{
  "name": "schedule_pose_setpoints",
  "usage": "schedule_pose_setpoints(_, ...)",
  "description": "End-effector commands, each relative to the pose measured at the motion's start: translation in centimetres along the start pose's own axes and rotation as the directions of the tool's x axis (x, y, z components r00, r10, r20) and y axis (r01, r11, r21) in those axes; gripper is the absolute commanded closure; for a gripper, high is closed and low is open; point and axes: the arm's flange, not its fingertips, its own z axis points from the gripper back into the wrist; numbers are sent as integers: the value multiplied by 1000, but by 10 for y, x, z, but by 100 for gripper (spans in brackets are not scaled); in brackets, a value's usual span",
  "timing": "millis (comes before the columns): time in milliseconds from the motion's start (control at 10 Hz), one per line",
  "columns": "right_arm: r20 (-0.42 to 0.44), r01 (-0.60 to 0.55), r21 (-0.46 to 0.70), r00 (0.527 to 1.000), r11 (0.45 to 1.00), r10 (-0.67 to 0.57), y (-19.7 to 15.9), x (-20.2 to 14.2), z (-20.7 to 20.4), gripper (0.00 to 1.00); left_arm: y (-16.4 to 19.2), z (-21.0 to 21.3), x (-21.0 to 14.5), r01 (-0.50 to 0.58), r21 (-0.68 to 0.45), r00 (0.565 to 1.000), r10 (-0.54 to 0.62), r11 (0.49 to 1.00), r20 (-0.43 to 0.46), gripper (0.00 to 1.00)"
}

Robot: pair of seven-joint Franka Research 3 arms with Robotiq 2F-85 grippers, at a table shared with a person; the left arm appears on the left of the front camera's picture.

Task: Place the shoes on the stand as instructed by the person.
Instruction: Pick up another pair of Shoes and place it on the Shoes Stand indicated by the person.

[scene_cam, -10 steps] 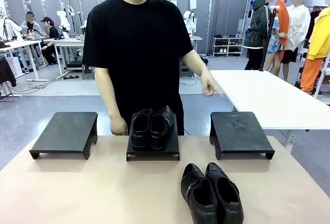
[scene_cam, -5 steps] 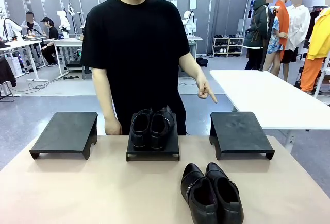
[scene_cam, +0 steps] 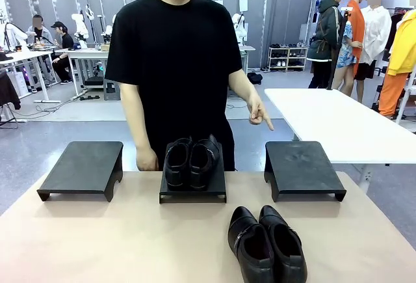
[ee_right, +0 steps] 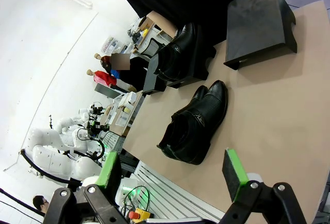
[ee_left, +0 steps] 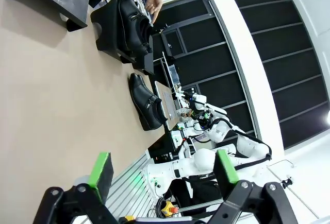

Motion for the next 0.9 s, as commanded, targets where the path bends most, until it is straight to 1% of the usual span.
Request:
schedule_pose_setpoints(0, 0, 0, 0, 1000, 1000, 0, 0, 0, 0, 0, -3, -1, -3, 8, -11, 1000, -8, 1000, -3, 0)
schedule_pose_setpoints(200, -95, -49, -56, 995, 997, 43, 38, 29, -14, 0, -3, -1, -3, 8, -11, 1000, -8, 1000, -3, 0)
schedule_pose_setpoints(300, -160, -86, -79, 984, 993, 72, 60, 46, -30, 0, -3, -1, -3, 8, -11, 1000, -8, 1000, -3, 0)
schedule_pose_setpoints(400, -246, -142, -117, 963, 983, 110, 86, 62, -55, 0, -3, -1, -3, 8, -11, 1000, -8, 1000, -3, 0)
schedule_pose_setpoints(500, -303, -181, -140, 944, 973, 132, 109, 74, -80, 0, -3, -1, -3, 8, -11, 1000, -8, 1000, -3, 0)
schedule_pose_setpoints(700, -414, -249, -210, 899, 946, 144, 147, 83, -138, 0, -3, -1, -3, 8, -11, 1000, -8, 1000, -3, 0)
schedule_pose_setpoints(800, -480, -282, -240, 866, 929, 139, 164, 80, -169, 0, -3, -1, -3, 8, -11, 1000, -8, 1000, -3, 0)
